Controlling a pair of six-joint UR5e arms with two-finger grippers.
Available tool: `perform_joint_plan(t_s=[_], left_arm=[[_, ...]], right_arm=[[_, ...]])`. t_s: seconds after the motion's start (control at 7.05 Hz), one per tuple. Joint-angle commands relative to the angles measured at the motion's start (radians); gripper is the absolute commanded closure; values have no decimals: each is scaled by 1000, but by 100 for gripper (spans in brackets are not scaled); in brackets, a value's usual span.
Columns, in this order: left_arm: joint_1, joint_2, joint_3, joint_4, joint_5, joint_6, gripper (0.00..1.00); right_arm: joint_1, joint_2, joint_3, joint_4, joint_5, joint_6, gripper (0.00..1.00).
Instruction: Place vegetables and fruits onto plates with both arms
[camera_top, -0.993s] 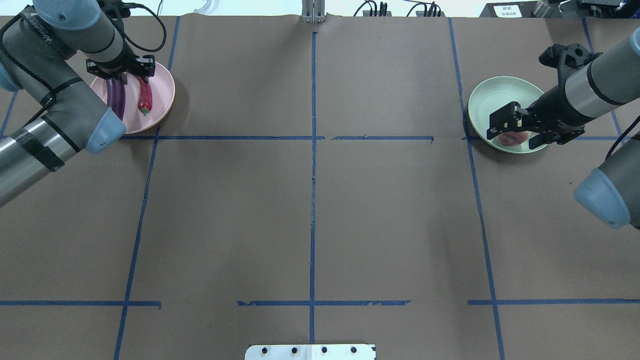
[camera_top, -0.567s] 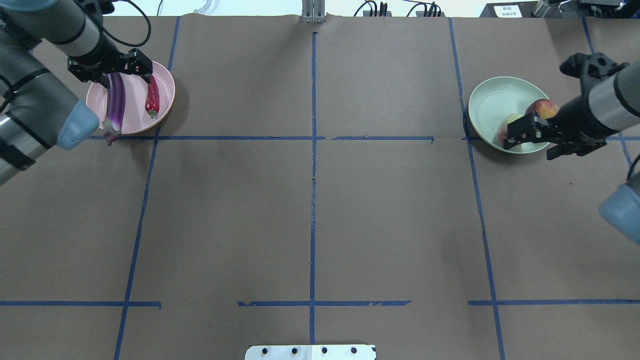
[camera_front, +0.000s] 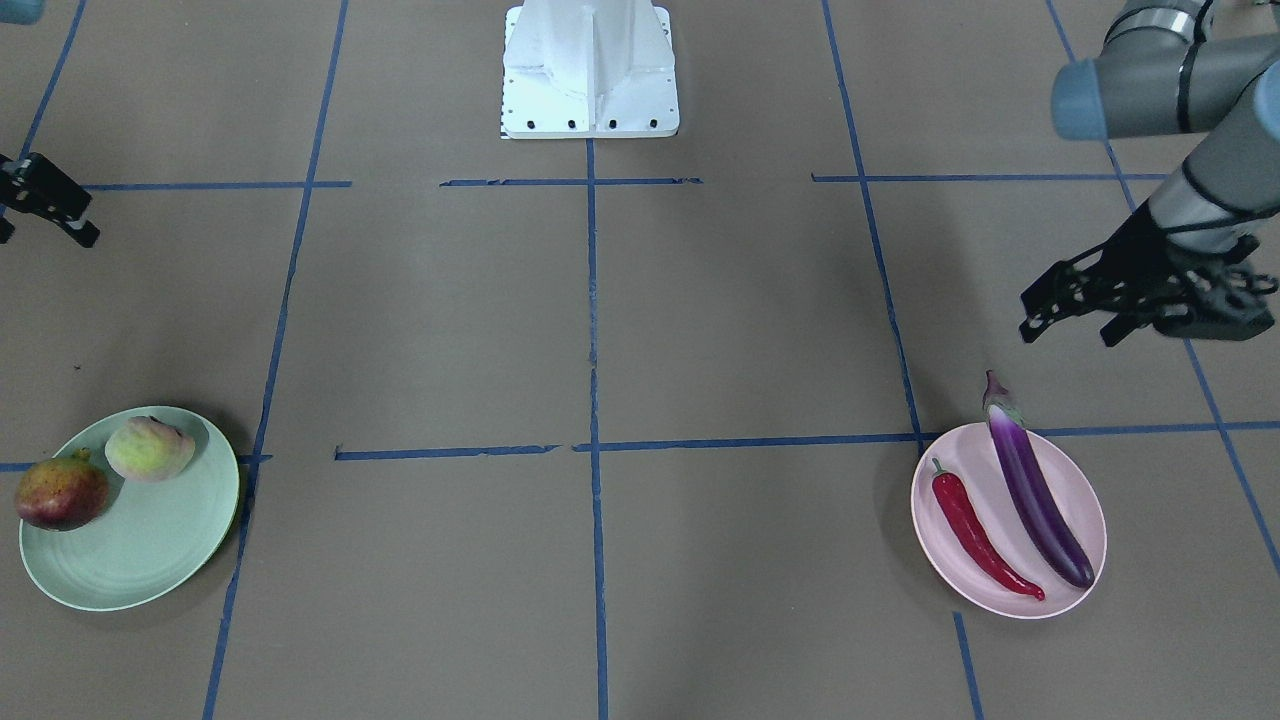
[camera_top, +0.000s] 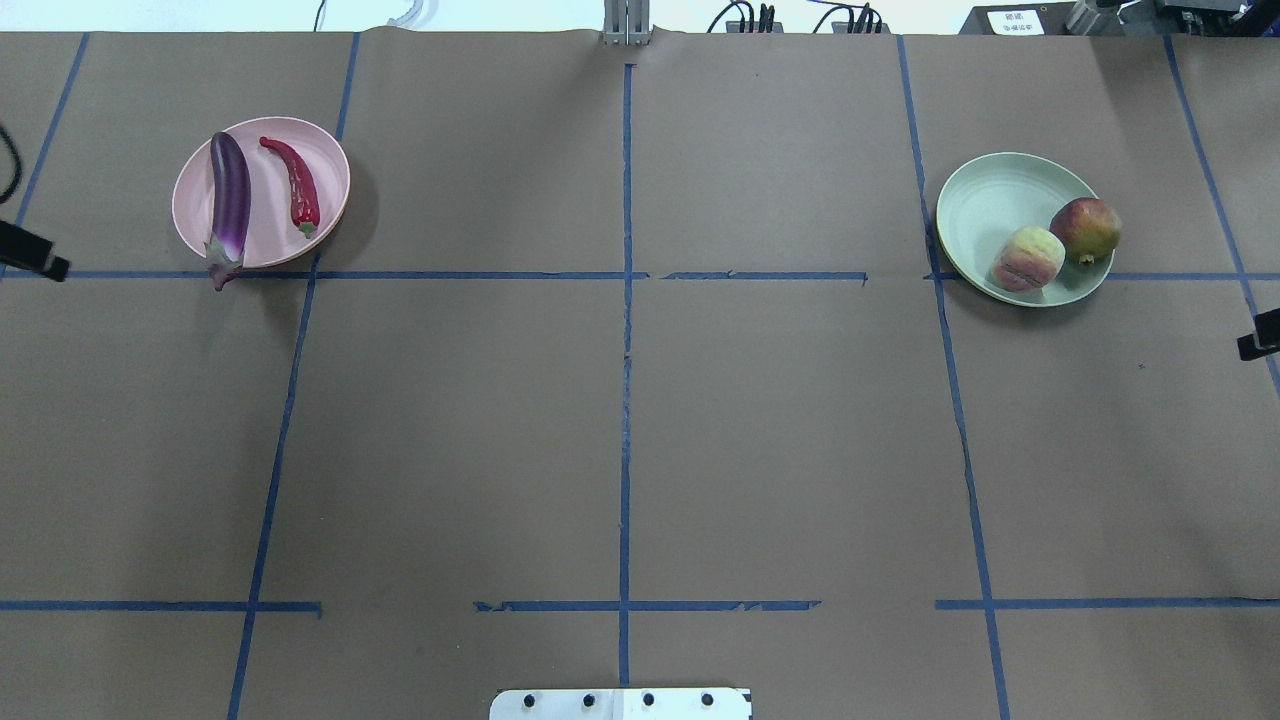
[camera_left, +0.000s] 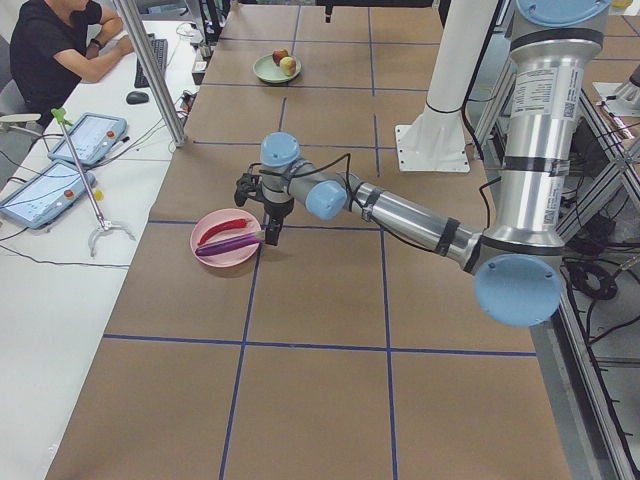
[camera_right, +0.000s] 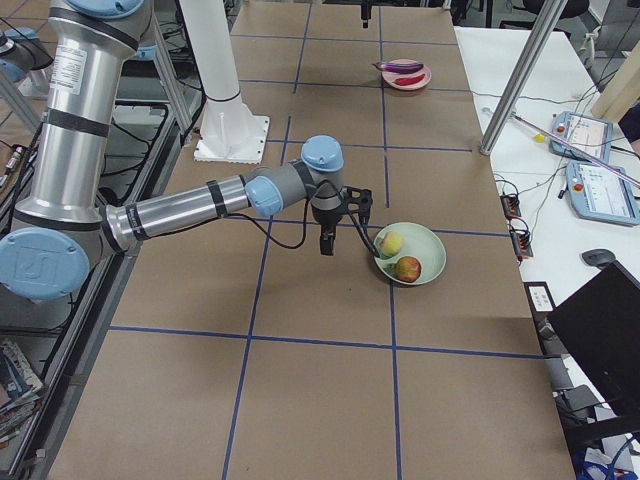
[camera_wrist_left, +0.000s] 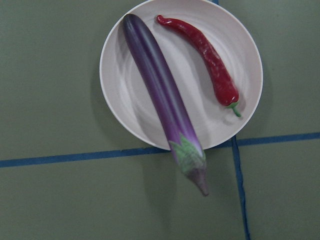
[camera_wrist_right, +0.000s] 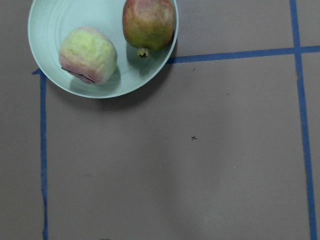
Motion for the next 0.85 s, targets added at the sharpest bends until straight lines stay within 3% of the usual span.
perform_joint_plan(t_s=[0.0, 0.28, 0.57, 0.71], left_arm=[[-192, 98, -13, 75, -72, 357, 0], [-254, 97, -4, 215, -64, 560, 0], [-253, 87, -15, 360, -67, 564, 0], [-254, 98, -28, 375, -69, 564, 0]], right_arm=[[80, -59, -37, -5, 36, -164, 0], [112, -59, -62, -5, 85, -219, 0], [114, -62, -71, -4, 86, -222, 0], [112, -50, -101, -2, 84, -263, 0]])
